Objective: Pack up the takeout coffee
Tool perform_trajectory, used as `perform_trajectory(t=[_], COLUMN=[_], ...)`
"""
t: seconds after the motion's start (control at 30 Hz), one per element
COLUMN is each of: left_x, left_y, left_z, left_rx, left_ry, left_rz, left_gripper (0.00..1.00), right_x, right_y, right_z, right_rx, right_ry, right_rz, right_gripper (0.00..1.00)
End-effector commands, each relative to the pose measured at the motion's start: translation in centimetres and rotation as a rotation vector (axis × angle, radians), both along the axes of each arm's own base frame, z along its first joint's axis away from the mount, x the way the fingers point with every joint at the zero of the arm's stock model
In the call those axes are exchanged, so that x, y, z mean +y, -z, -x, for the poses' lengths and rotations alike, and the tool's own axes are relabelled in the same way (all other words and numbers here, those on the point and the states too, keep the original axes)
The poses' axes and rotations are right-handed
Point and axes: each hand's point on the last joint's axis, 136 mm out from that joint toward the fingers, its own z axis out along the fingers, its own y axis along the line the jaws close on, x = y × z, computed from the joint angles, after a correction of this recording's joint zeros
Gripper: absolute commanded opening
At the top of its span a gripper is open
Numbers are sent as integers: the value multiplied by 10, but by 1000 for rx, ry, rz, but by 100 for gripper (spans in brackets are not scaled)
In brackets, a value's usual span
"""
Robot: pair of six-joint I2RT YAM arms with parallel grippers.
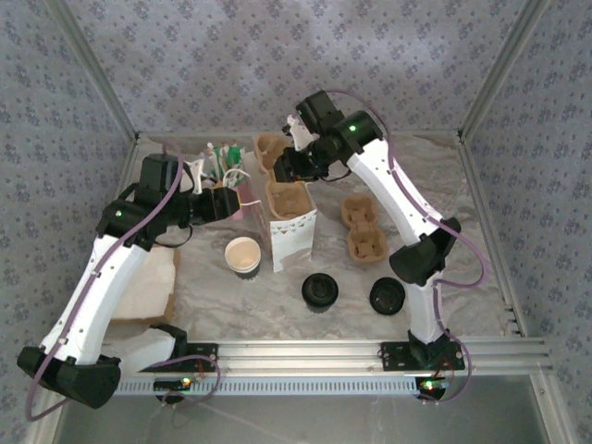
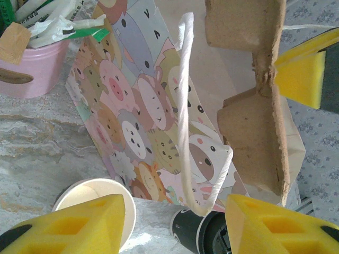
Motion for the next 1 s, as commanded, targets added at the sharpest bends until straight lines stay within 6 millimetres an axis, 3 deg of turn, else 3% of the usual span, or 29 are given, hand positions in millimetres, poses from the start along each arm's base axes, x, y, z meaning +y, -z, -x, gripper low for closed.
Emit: perform_trajectory(t=[0.0,0.3,0.6,0.97], left_x=[0,-1,0,4], left_y=[-10,-10,-5,4], left_z=[1,0,0,-4], left_rx=[-33,-34,-28,-23], left_ry=[8,7,5,-13], left_rz=[24,25,18,-9], left_gripper=[53,54,54,45], right_x=[-1,-2,-4,-9], right_y=[5,15,12,24], right_z=[5,10,14,15], right_rx=[-6,-12,-50,-75], right_ry=[-17,-31,-36,-41], right_rz=[48,122,177,275], right_gripper=[34,34,34,33])
